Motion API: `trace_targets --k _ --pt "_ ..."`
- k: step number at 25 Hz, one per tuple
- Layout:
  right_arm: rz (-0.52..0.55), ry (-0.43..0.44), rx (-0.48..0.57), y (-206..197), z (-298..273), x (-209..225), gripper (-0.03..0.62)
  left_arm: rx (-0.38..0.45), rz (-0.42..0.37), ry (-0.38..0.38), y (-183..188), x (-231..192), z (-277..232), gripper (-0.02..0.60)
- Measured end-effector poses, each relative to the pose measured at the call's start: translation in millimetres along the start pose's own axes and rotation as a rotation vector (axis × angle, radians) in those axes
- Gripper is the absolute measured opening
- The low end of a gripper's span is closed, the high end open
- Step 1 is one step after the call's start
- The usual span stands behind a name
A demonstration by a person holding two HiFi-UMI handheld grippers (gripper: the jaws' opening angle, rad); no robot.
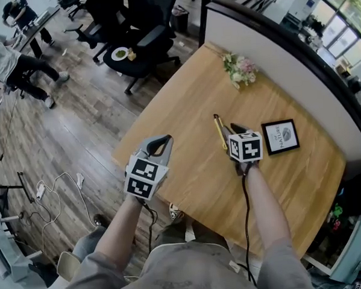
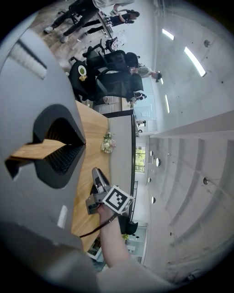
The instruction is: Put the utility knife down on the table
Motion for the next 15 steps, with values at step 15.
trace_targets --k 15 --pt "0.124 0.101 0.510 44.7 239.6 -87.0 0.058 0.250 -0.158 0.067 78.3 34.2 108.4 0.002"
Point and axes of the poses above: the fingertips, and each gripper's own axes: z backward along the fingers, x to its right, y out of its top, the point moved 10 cm from there along z, backward along the fingers, and after that the axes turned 2 degrees about y, right-handed, at the moved point
